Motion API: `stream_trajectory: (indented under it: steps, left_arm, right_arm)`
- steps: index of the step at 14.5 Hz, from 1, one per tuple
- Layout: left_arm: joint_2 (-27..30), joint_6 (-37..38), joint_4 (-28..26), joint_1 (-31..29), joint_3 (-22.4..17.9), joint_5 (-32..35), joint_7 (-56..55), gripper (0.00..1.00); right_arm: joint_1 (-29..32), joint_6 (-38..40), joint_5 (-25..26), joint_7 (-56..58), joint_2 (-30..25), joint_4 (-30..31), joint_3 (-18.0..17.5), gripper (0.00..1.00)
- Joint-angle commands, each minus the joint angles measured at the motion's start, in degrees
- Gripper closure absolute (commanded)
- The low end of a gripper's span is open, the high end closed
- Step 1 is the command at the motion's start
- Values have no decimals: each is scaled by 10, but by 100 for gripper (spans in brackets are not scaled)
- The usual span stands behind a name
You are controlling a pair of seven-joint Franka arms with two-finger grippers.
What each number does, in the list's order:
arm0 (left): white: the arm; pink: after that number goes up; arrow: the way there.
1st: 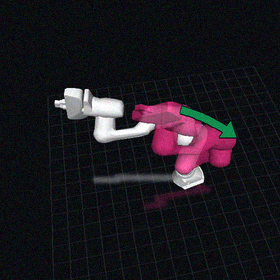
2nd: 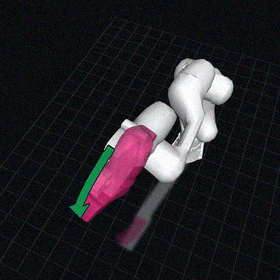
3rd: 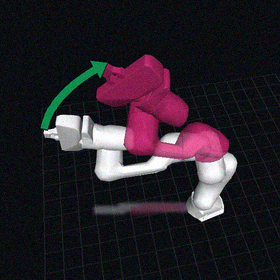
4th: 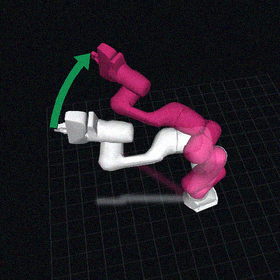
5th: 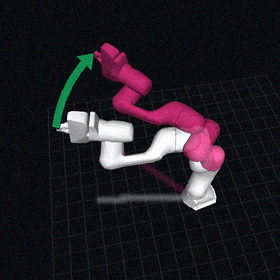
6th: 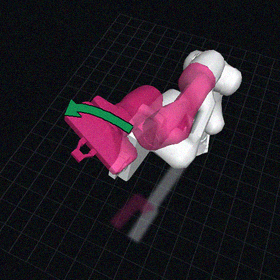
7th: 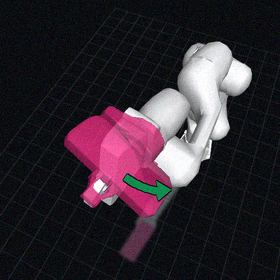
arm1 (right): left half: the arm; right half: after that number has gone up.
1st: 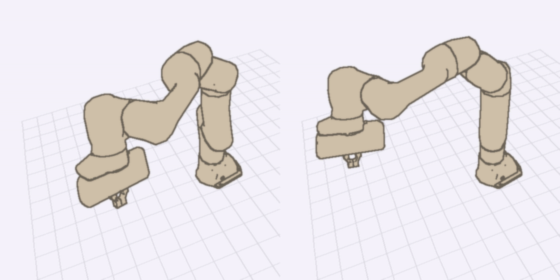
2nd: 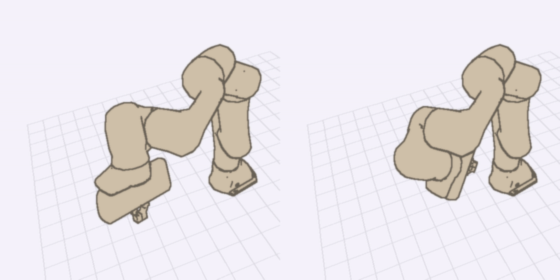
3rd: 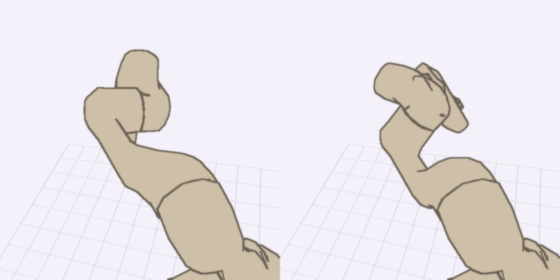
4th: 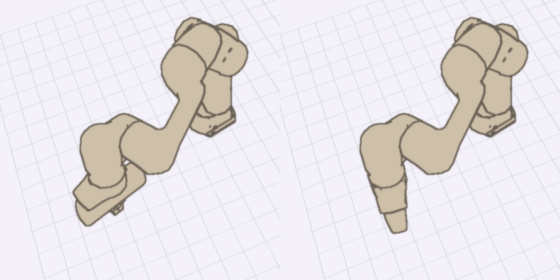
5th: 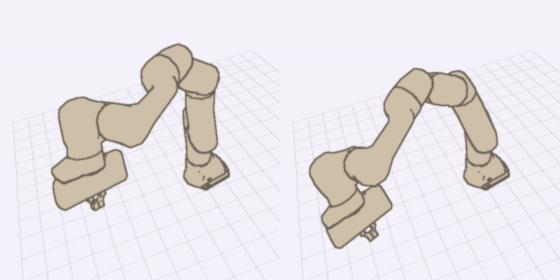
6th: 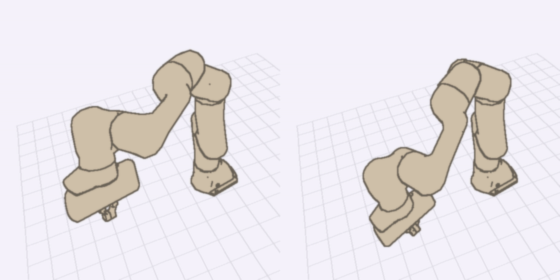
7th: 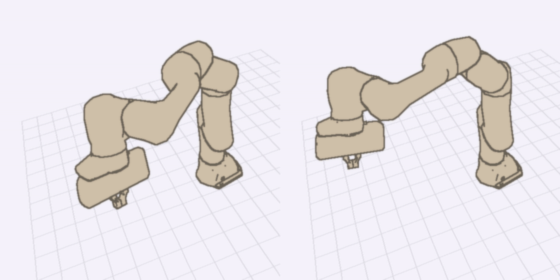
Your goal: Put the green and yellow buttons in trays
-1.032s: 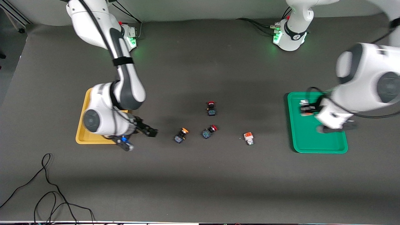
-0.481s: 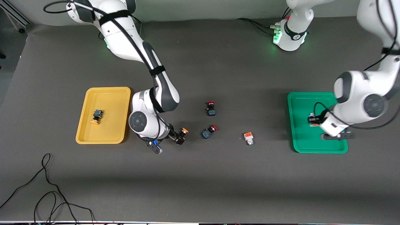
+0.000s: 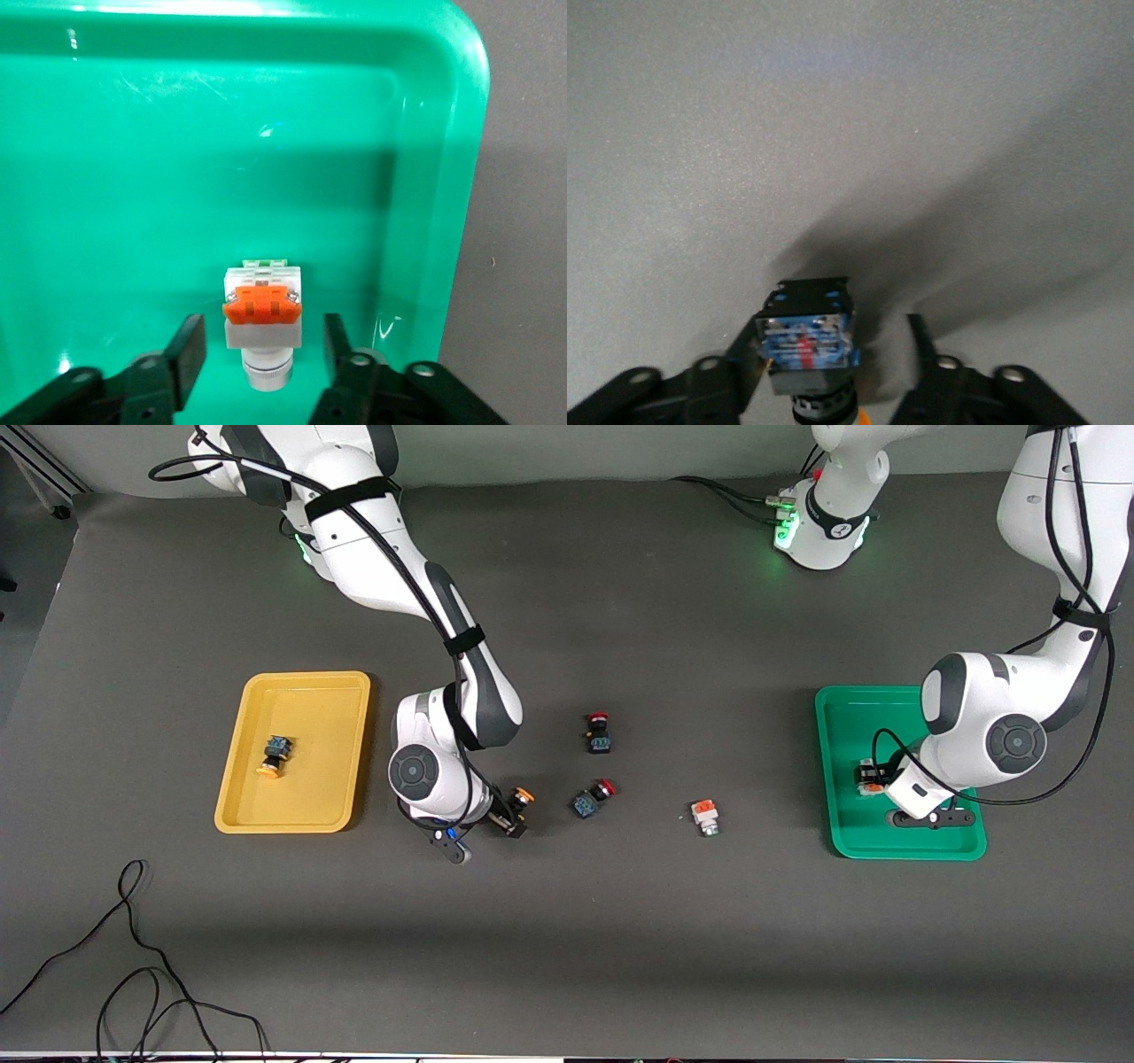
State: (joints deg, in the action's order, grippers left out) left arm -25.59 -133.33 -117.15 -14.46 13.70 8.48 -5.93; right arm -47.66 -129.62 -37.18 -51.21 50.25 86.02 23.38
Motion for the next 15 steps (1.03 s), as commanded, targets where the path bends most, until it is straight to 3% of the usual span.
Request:
stream_trajectory:
  steps: [1, 4, 6, 9, 12, 15]
  left_arm:
    - [34, 43, 16, -5, 4, 7, 4, 0]
    - [55, 175, 106, -3, 7, 4, 4, 0]
    - [55, 217, 157, 7, 8, -2, -4, 0]
    - [53, 218, 178, 32, 17, -14, -30, 0]
    - [36, 212, 212, 107, 17, -16, -103, 0]
    - [-19, 201, 258, 197, 17, -14, -274, 0]
  right_arm:
    - [12, 24, -11, -1, -17, -14, 5, 100]
    - [51, 151, -1, 56, -100, -10, 19, 100]
    - [51, 231, 10, 89, -145, -6, 65, 100]
    - [49, 336, 64, 238, -235, 52, 145, 100]
    - [46, 341, 144, 395, -309, 154, 216, 100]
    - [49, 283, 156, 496, -307, 229, 258, 100]
